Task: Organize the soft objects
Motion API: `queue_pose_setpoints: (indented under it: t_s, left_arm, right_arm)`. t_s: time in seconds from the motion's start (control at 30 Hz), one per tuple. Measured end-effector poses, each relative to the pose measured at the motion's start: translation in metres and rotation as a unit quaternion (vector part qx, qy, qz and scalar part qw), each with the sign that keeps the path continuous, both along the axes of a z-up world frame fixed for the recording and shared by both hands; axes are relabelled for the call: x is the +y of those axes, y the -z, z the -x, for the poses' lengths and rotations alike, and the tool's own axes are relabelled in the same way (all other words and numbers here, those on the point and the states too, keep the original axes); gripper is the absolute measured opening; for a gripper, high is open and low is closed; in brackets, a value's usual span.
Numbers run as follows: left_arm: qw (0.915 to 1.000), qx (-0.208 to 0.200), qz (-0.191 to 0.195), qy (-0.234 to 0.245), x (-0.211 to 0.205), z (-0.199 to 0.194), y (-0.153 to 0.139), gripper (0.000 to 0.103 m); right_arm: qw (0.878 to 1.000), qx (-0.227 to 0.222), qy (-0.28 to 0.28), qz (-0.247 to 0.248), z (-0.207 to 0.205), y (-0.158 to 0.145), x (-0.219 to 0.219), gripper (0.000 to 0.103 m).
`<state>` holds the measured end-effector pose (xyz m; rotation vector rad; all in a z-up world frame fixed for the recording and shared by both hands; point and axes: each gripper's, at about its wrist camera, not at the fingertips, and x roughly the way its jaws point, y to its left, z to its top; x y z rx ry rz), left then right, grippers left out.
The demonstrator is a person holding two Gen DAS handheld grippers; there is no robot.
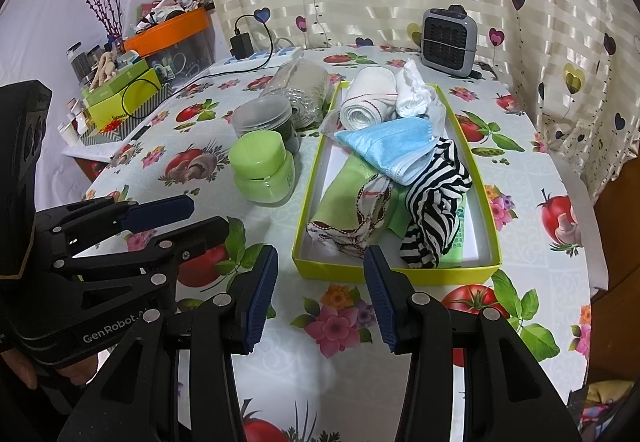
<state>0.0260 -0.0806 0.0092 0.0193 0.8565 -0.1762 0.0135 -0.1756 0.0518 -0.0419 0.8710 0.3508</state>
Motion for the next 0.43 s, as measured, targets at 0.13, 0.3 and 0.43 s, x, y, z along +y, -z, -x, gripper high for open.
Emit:
queue_pose_setpoints:
  t_s: [0.13, 0.3, 0.43]
  left_arm:
    - [1.0, 0.0, -0.001, 0.001, -0.0001, 0.0001, 0.0002, 0.039]
    - [1.0, -0.007, 0.002, 0.003, 0.0001, 0.001, -0.0016, 0.039]
    - [0.9999, -0.011, 0.0, 0.004, -0.0019, 0.0015, -0.004, 0.039]
  right_arm:
    - [1.0, 0.0, 0.0, 0.0, 0.0012, 0.0009, 0.0012, 0.046]
    - [1.0, 0.0, 0.0, 0.0, 0.0011, 0.0015, 0.0014, 0.046]
    - [1.0, 0.001, 0.002, -0.003, 0.0007, 0.0025, 0.0012, 0.046]
